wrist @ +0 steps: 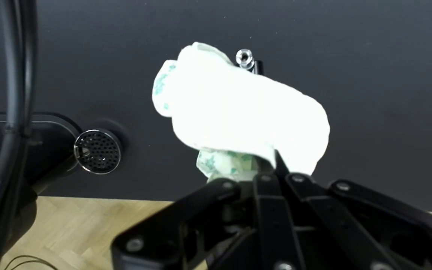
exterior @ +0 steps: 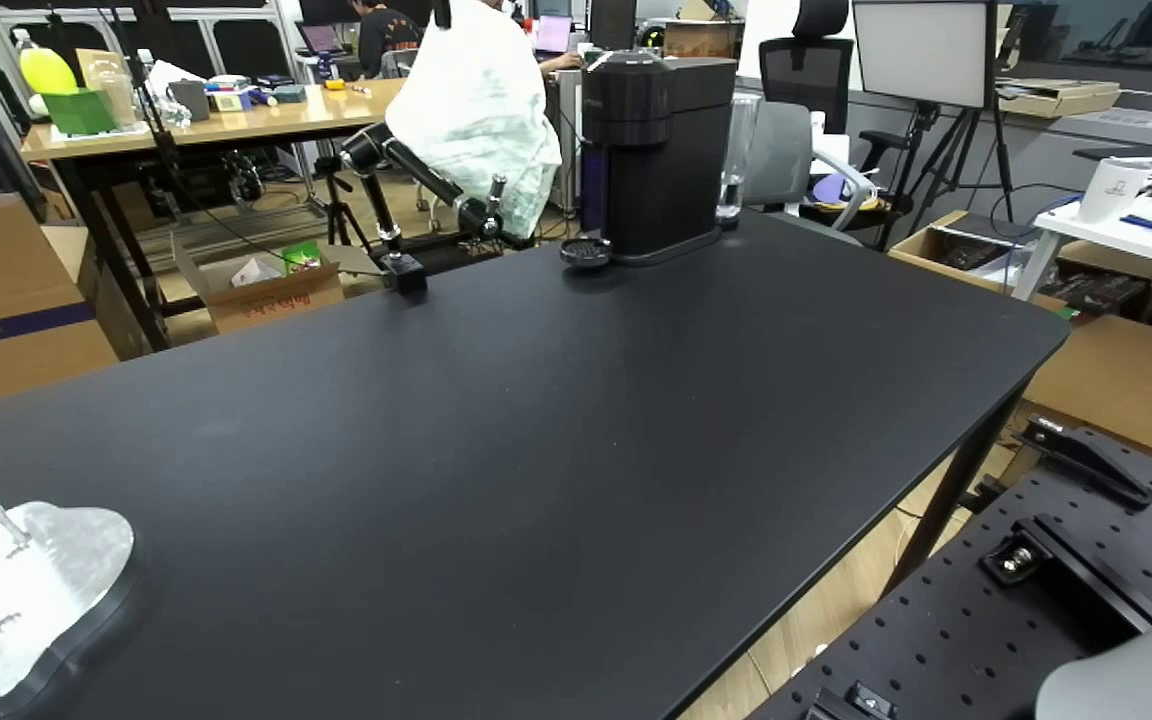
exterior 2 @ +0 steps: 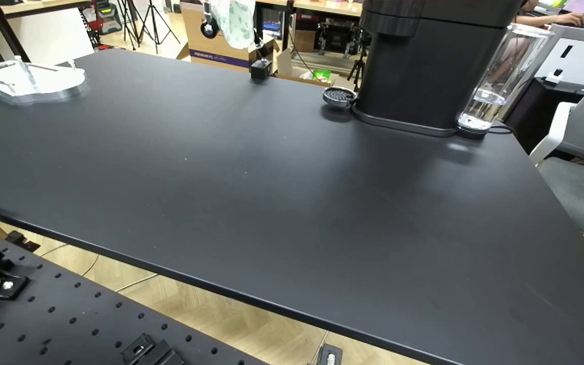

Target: Hang the towel on the black bar

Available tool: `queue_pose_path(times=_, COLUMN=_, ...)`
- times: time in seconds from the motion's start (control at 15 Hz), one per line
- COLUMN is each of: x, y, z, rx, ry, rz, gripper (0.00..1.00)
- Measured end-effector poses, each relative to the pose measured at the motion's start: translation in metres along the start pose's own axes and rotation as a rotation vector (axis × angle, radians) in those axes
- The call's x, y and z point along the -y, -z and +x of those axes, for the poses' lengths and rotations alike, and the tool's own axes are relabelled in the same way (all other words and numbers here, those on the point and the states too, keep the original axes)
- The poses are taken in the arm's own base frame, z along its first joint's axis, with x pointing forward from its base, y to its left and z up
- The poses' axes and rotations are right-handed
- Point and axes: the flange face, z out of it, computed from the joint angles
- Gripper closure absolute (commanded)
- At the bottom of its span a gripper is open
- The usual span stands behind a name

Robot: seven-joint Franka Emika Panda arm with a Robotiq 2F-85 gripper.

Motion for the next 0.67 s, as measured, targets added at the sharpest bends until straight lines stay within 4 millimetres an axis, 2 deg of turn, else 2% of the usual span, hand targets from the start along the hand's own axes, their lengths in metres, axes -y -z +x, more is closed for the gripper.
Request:
queue_pose_path(times=0.13, x=0.004, y=-0.015, z=0.002, rx=0.037, ry=0.028, rz=0.015, gripper=1.0)
queue_pose_path(times=0.4, x=0.022, y=-0.07, z=0.004, rx=0.134, ry=0.08, rz=0.078, gripper=1.0)
queue_pose_path(times=0.53, x=0.028, y=-0.086, z=0.004, rx=0.171, ry=0.096, rz=0.109, gripper=1.0)
queue_pose_path(times=0.67, x=0.028, y=-0.093, z=0.002, rx=0.2, ry=0.102, rz=0.127, gripper=1.0)
